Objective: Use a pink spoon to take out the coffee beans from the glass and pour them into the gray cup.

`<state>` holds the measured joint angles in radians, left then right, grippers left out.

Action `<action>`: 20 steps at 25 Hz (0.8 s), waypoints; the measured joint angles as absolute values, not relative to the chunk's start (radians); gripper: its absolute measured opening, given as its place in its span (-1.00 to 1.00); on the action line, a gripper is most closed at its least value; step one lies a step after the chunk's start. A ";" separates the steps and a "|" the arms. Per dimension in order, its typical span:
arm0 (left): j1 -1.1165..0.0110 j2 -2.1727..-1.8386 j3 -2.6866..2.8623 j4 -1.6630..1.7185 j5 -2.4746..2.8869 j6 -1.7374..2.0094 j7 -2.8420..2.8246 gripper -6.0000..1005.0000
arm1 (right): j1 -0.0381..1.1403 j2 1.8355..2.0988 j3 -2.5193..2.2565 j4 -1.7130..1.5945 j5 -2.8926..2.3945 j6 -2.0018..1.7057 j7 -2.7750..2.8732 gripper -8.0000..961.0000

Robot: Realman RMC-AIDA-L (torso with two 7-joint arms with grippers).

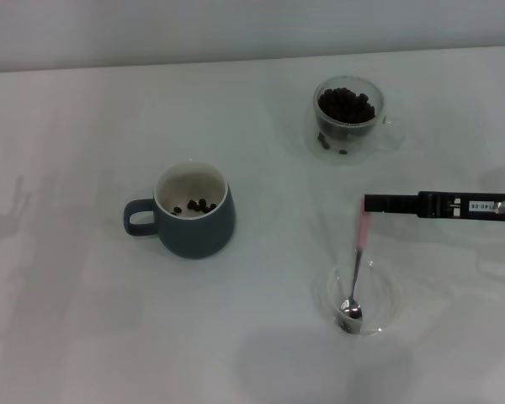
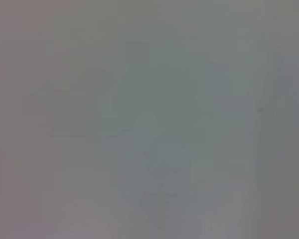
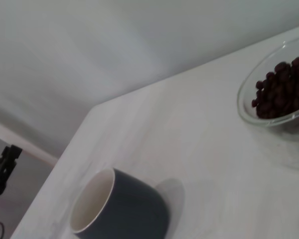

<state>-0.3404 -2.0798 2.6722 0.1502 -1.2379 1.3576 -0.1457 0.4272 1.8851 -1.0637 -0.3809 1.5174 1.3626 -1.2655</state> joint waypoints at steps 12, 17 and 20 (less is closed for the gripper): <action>-0.341 -2.082 2.672 0.150 -1.238 1.358 -0.146 0.66 | 0.418 1.891 -0.841 -0.419 1.518 1.288 -1.361 0.18; -0.340 -2.082 2.672 0.150 -1.241 1.357 -0.150 0.66 | 0.411 1.970 -0.579 -0.450 1.522 1.216 -1.577 0.55; -0.341 -2.082 2.672 0.152 -1.259 1.357 -0.151 0.66 | 0.419 2.009 -0.423 -0.391 1.584 1.140 -1.862 0.73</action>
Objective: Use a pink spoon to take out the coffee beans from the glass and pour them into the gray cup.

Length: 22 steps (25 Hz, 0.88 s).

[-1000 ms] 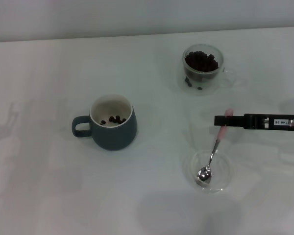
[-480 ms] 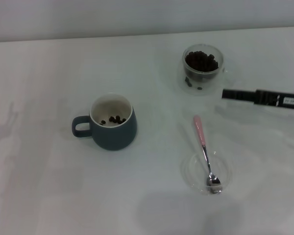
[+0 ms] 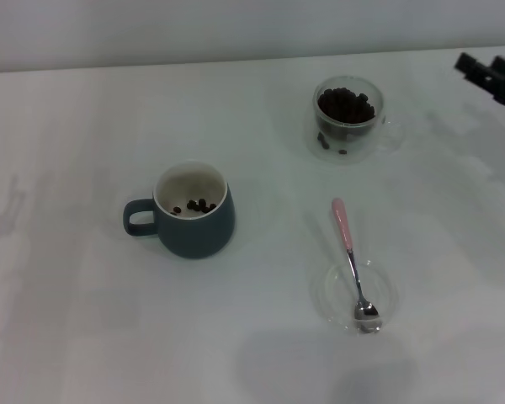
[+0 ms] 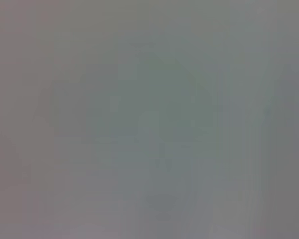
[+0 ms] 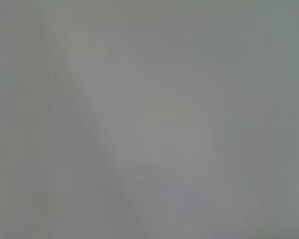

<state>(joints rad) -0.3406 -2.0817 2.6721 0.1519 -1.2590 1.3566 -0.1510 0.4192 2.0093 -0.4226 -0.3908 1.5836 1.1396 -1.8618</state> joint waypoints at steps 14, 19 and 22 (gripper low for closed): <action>-0.360 -2.083 2.672 0.161 -1.314 1.256 -0.154 0.66 | 0.494 2.021 -0.355 -0.022 2.143 1.081 -2.992 0.76; -0.391 -2.085 2.672 0.162 -1.335 1.190 -0.165 0.66 | 0.513 2.021 -0.257 -0.008 2.156 1.044 -2.950 0.76; -0.411 -2.086 2.672 0.165 -1.356 1.159 -0.200 0.66 | 0.526 2.018 -0.220 -0.011 2.154 0.980 -2.940 0.77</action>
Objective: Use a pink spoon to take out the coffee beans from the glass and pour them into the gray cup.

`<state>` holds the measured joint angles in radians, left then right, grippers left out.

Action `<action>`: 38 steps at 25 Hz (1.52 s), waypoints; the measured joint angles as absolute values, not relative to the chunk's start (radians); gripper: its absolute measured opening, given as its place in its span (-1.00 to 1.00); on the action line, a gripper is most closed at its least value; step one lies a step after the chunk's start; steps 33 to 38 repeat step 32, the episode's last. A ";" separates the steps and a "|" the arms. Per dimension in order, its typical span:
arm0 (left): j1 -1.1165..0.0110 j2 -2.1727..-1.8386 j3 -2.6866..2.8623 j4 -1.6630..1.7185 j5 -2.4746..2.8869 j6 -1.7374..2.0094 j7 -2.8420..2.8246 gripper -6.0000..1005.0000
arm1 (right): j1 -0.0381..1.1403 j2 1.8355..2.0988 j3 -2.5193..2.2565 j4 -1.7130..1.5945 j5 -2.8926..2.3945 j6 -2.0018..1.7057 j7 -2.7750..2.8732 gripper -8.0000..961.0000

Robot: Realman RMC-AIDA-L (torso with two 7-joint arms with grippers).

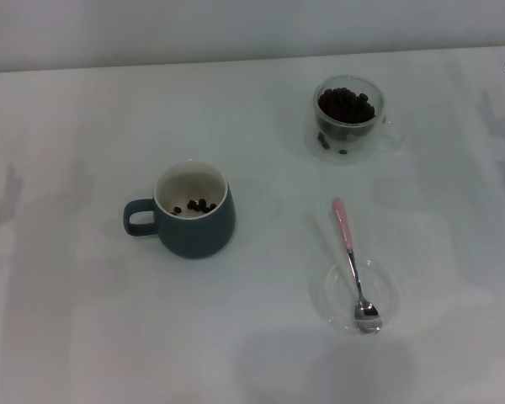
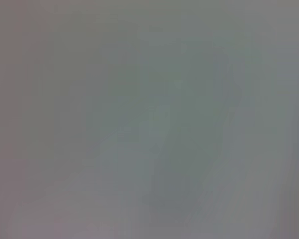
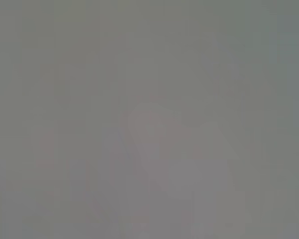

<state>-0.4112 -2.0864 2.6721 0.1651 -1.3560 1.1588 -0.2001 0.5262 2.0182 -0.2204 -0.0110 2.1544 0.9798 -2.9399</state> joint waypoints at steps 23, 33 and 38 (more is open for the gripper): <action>-0.458 -2.084 2.674 0.176 -1.402 1.077 -0.245 0.66 | 0.569 2.013 -0.228 -0.096 2.151 0.938 -2.926 0.75; -0.470 -2.082 2.672 0.187 -1.404 1.084 -0.246 0.66 | 0.576 2.015 -0.224 -0.089 2.155 0.921 -2.921 0.75; -0.470 -2.082 2.672 0.187 -1.404 1.084 -0.246 0.66 | 0.576 2.015 -0.224 -0.089 2.155 0.921 -2.921 0.75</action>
